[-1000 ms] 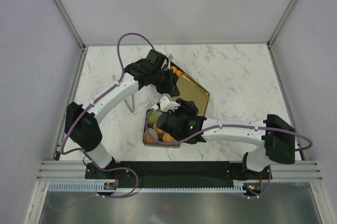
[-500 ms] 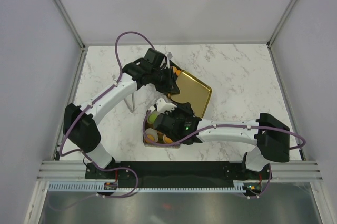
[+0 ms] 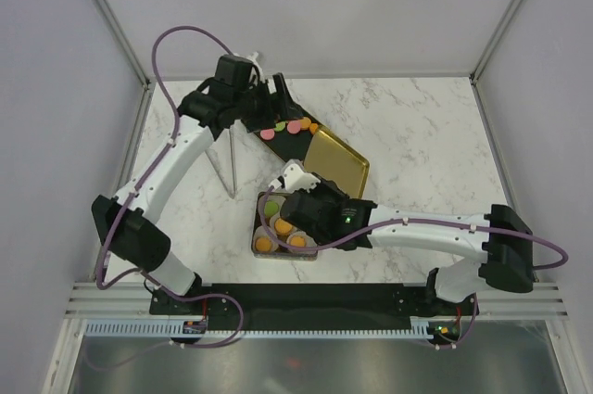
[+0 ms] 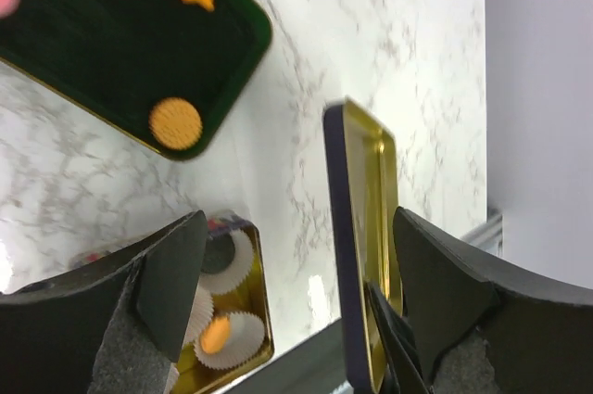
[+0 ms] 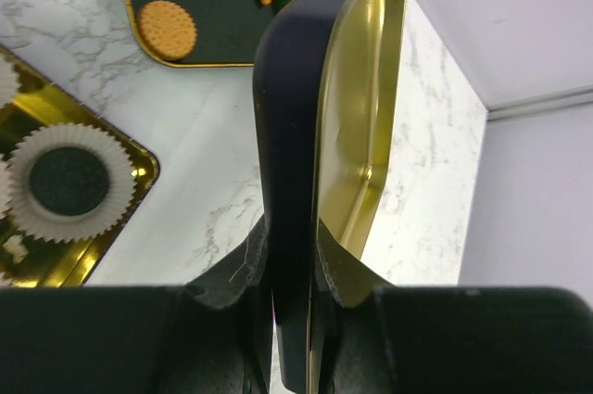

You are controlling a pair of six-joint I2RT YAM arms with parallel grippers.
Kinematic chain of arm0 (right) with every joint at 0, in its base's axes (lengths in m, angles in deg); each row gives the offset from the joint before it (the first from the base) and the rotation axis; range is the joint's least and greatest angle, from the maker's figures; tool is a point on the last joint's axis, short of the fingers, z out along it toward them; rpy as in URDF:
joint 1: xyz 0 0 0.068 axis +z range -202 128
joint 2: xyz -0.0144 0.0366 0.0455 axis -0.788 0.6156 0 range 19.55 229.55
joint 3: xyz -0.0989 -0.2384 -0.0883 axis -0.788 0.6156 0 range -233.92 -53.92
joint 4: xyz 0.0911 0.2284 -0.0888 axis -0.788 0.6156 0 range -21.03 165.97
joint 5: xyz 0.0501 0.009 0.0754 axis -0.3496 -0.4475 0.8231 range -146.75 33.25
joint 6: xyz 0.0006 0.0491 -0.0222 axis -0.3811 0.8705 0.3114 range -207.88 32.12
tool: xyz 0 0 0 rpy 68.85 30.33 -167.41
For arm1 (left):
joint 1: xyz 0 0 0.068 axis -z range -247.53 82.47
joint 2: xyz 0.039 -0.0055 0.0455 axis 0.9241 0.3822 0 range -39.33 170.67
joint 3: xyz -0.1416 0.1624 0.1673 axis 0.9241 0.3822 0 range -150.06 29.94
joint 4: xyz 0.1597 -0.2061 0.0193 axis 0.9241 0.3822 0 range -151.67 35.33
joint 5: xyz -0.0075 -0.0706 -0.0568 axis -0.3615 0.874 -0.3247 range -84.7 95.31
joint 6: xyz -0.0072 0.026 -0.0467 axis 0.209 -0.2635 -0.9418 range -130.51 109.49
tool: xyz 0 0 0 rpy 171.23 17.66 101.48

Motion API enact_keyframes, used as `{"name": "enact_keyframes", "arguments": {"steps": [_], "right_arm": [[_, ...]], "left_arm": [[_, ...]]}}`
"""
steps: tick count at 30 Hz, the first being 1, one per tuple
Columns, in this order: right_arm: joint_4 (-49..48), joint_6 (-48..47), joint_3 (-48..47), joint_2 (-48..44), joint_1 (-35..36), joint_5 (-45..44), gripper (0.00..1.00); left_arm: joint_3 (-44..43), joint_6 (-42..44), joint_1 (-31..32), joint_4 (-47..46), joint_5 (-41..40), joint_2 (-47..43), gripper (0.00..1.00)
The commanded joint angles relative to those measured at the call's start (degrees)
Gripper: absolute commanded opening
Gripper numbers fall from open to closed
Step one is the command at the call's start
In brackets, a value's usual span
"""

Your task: Pack the cookies

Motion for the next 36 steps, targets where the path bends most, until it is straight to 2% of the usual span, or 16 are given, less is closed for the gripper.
{"name": "enact_keyframes", "arguments": {"steps": [1, 3, 6, 8, 9, 10, 13, 14, 16, 17, 19, 20, 23, 27, 31, 36], "right_arm": [[4.1, 4.7, -2.8, -4.9, 0.0, 7.7, 0.00], [5.3, 6.1, -4.0, -6.6, -0.2, 10.7, 0.00], [5.6, 9.9, -6.6, -10.2, -2.0, 20.9, 0.00], [3.4, 13.4, -7.7, -12.5, -5.6, 33.0, 0.00], [2.2, 14.6, -8.2, -13.1, -7.0, 37.2, 0.00], [-1.0, 17.2, -8.1, -14.1, -9.9, 46.7, 0.00], [-8.1, 23.5, -5.4, -15.6, -16.7, 60.9, 0.00], [-14.1, 28.4, -4.4, -15.7, -18.0, 68.6, 0.00], [-20.6, 34.6, -0.4, -15.6, -21.1, 75.3, 0.00], [-27.8, 41.4, 1.3, -15.6, -21.9, 80.1, 0.00], [-36.2, 47.7, 7.5, -16.0, -23.3, 82.7, 0.00], [-44.5, 51.2, 9.9, -16.2, -23.5, 83.4, 0.00], [-60.1, 63.4, 21.0, -15.8, -24.4, 84.6, 0.00], [-67.8, 66.9, 27.6, -14.1, -24.5, 83.4, 0.00], [-80.4, 71.9, 32.7, -11.3, -24.9, 83.8, 0.00], [-86.9, 75.5, 36.0, -7.7, -24.9, 84.1, 0.00]], "left_arm": [[-5.0, 1.9, -4.8, -0.5, -4.5, -5.7, 0.89], [-5.2, 2.1, -7.9, -0.5, -5.4, -7.7, 0.89], [-3.3, 2.6, -8.9, -1.1, -7.0, -13.9, 0.89], [-0.5, 1.9, -9.0, -2.1, -6.0, -19.3, 0.89], [4.1, 1.0, -8.9, -4.3, -5.0, -21.2, 0.89], [6.5, 0.7, -8.9, -5.4, -2.8, -22.9, 0.89], [15.3, 0.3, -8.9, -7.0, -0.7, -30.3, 0.90], [17.6, 0.4, -8.9, -7.6, -0.5, -33.9, 0.92], [23.4, 0.6, -8.9, -7.9, 0.3, -37.4, 0.93], [25.2, 1.0, -8.9, -7.9, 0.9, -38.8, 0.94], [30.5, 1.5, -8.8, -7.8, 1.7, -43.0, 0.94], [32.4, 1.3, -8.8, -7.7, 2.1, -44.3, 0.95], [41.1, -0.7, -8.5, -7.7, 2.4, -49.6, 0.95], [46.8, -2.0, -8.5, -7.8, -1.2, -53.4, 0.95], [50.3, -3.1, -8.5, -9.0, -0.7, -54.1, 0.95], [54.6, -4.0, -8.3, -10.7, -1.8, -53.9, 0.95]]}}
